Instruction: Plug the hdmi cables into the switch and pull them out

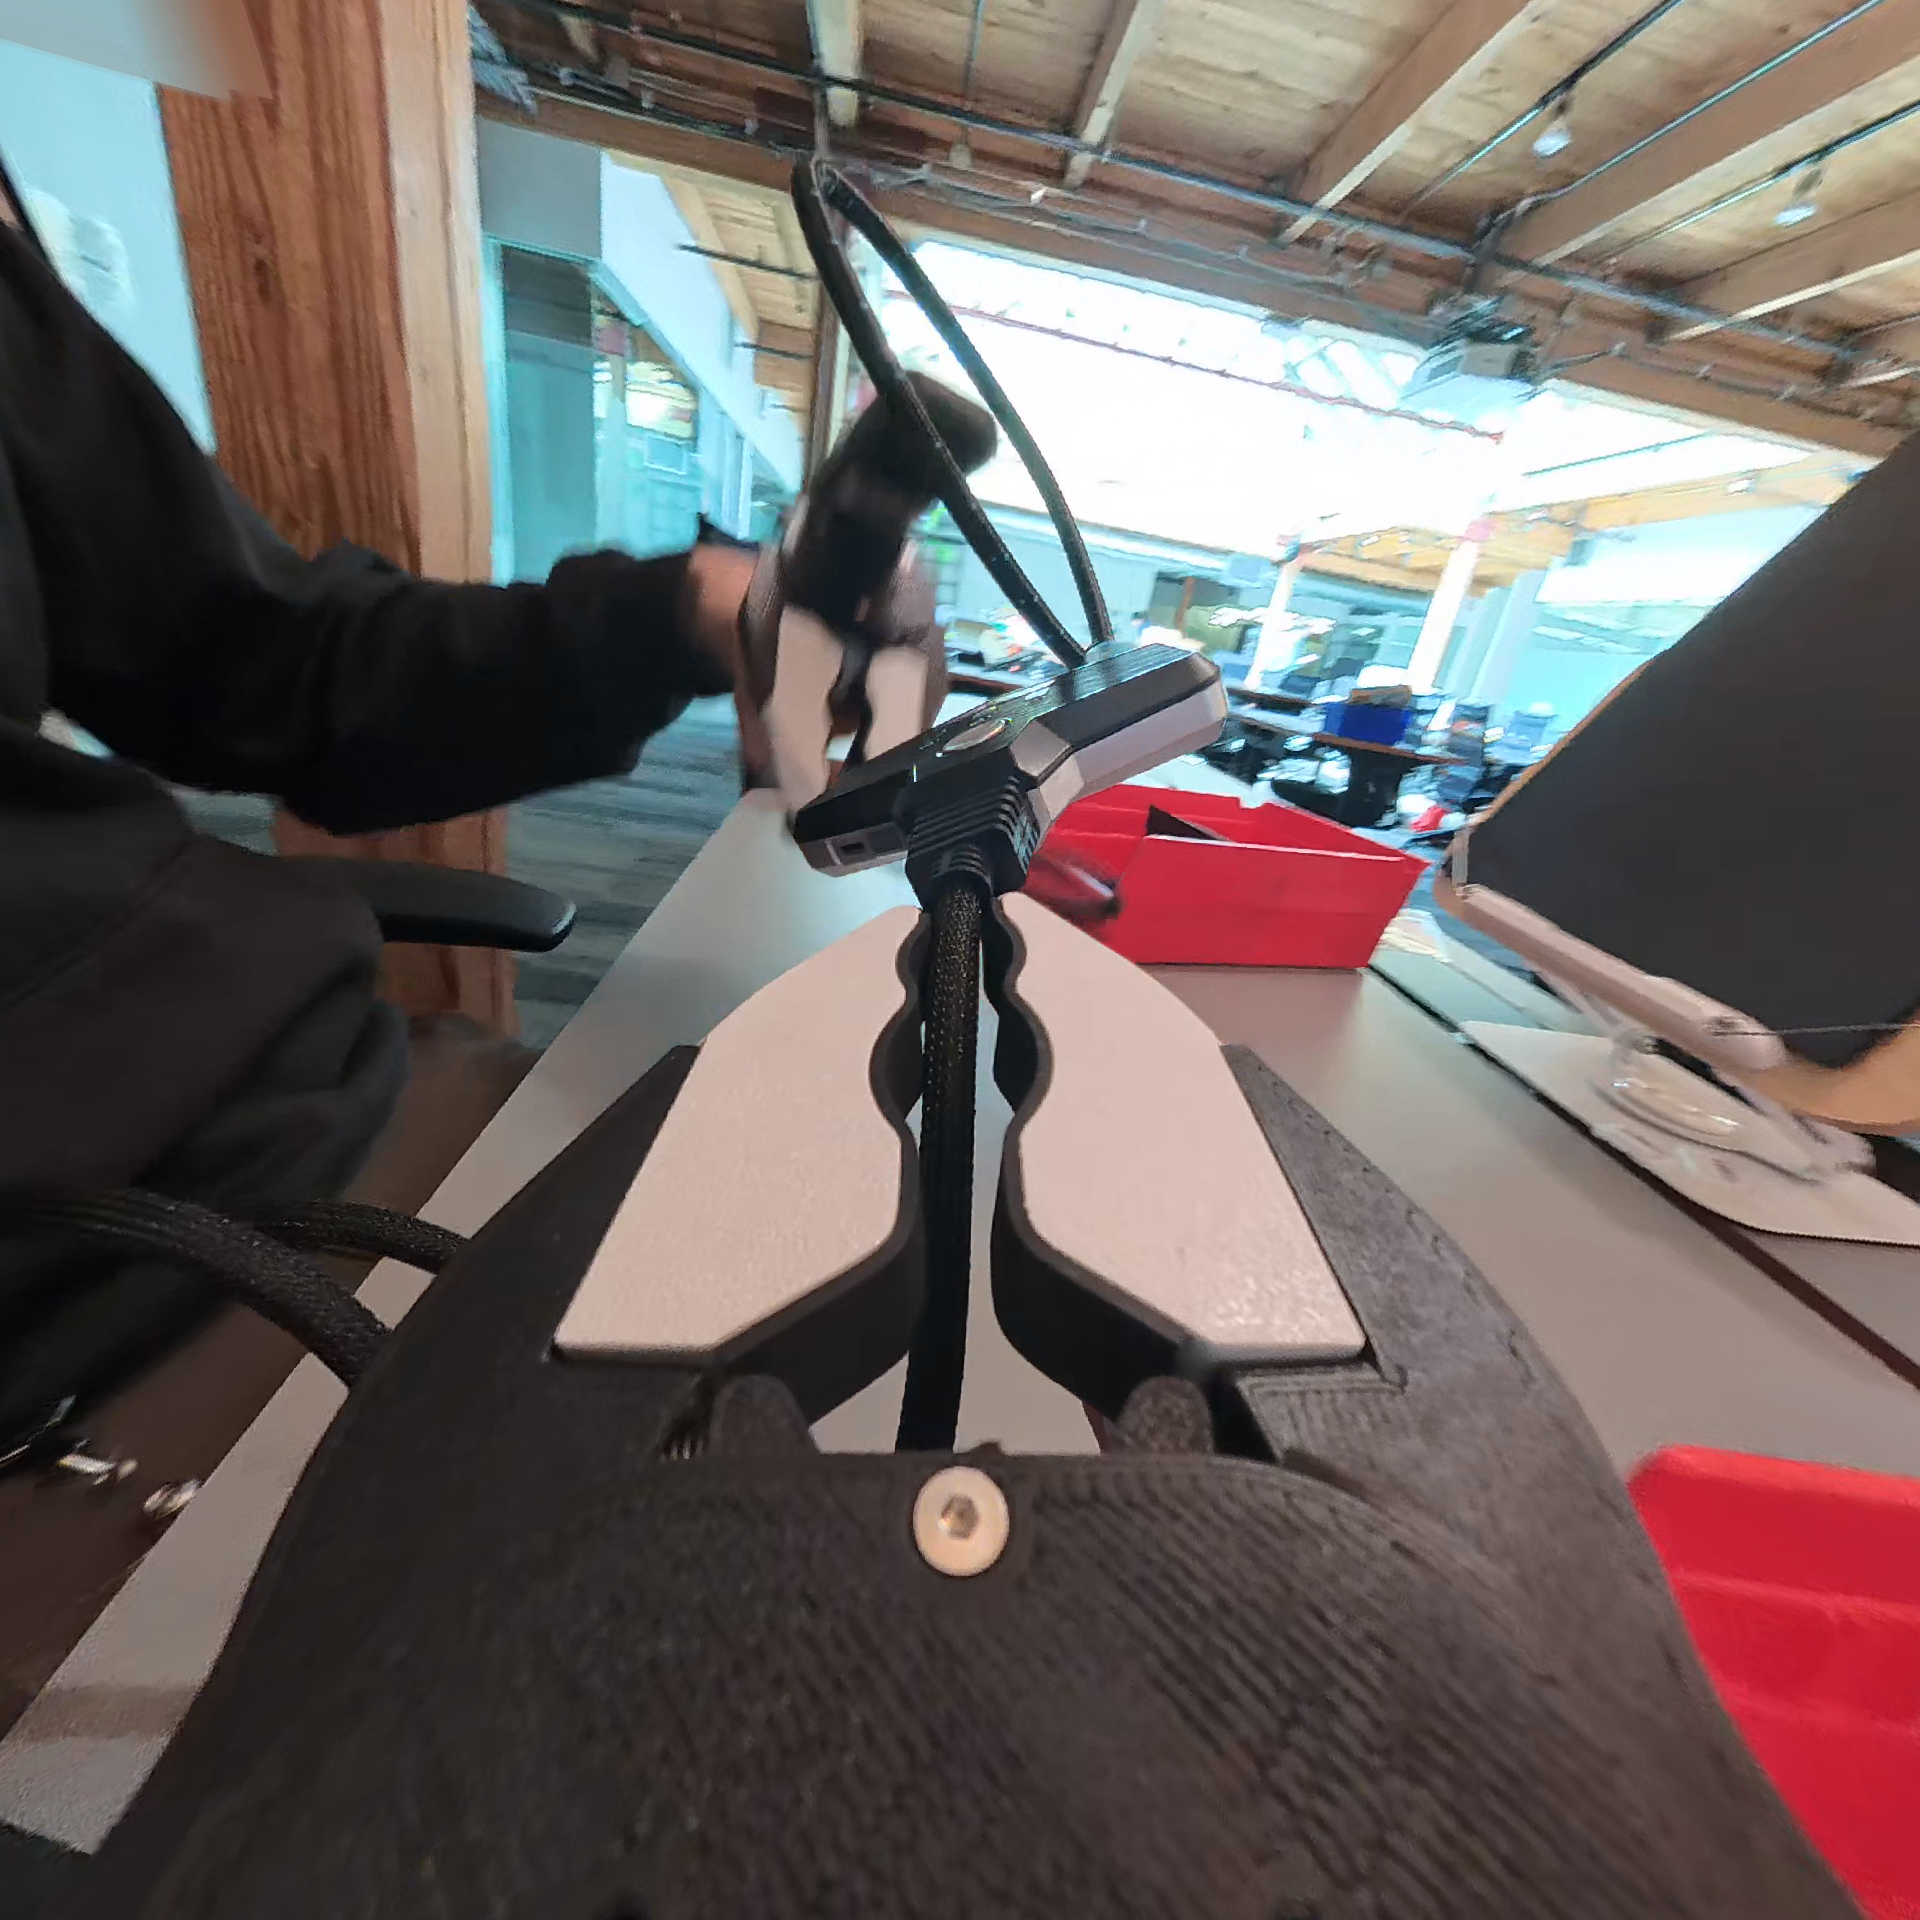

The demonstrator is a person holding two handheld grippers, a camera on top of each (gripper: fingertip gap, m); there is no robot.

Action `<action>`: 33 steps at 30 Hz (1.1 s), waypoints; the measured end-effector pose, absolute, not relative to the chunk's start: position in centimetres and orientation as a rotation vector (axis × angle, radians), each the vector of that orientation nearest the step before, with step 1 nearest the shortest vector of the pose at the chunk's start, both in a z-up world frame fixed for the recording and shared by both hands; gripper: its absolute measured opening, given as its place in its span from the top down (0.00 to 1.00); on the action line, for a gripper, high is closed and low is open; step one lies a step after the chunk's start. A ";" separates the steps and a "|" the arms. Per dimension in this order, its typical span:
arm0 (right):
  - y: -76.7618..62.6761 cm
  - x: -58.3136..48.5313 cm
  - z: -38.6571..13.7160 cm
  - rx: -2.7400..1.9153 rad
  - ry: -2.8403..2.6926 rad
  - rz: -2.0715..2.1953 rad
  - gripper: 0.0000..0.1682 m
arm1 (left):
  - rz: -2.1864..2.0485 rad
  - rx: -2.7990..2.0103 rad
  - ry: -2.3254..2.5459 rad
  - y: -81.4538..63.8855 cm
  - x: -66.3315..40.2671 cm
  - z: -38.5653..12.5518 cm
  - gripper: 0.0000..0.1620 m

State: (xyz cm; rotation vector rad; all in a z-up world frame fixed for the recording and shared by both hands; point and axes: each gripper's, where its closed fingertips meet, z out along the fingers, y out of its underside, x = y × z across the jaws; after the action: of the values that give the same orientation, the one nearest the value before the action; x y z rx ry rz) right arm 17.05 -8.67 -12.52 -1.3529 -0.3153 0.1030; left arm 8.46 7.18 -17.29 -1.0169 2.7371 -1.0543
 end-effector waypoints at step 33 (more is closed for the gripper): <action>-3.6 15.4 -15.7 -1.394 -0.190 0.447 0.95 | -0.353 -0.724 2.809 9.3 12.4 -11.7 0.94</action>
State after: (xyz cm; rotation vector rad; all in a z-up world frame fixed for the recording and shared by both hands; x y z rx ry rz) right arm 15.36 -3.59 -15.65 -1.3943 -0.1898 0.4468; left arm 12.41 9.27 -11.67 -0.7243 2.8088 -0.3526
